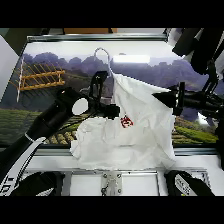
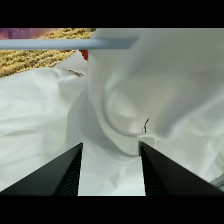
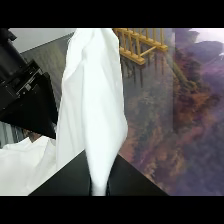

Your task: Fold the clothes and pants, and hang the long-sleeved shirts on hangers.

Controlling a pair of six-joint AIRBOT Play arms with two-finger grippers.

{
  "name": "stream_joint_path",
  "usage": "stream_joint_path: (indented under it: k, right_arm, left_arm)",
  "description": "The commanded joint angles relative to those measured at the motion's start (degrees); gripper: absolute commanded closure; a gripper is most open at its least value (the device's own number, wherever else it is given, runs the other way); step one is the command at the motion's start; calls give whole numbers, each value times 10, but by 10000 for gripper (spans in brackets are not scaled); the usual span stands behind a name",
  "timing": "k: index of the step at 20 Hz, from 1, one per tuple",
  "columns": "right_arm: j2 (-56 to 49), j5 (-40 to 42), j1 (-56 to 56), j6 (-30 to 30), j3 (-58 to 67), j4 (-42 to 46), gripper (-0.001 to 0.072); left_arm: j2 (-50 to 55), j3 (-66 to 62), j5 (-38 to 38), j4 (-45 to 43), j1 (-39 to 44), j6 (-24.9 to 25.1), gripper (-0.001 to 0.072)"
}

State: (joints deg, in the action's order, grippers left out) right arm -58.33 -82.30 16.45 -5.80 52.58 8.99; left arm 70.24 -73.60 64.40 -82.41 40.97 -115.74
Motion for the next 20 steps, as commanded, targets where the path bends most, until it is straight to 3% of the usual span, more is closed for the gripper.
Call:
stream_joint_path:
  k: [1,20]
  right_arm:
    - [0,-1,0,0,0,4,693]
    - [0,-2,0,0,0,4,693]
  left_arm:
    - [-6,-2,16,-19,1,-9,345]
    - [28,-2,31,-6,24,-33,346]
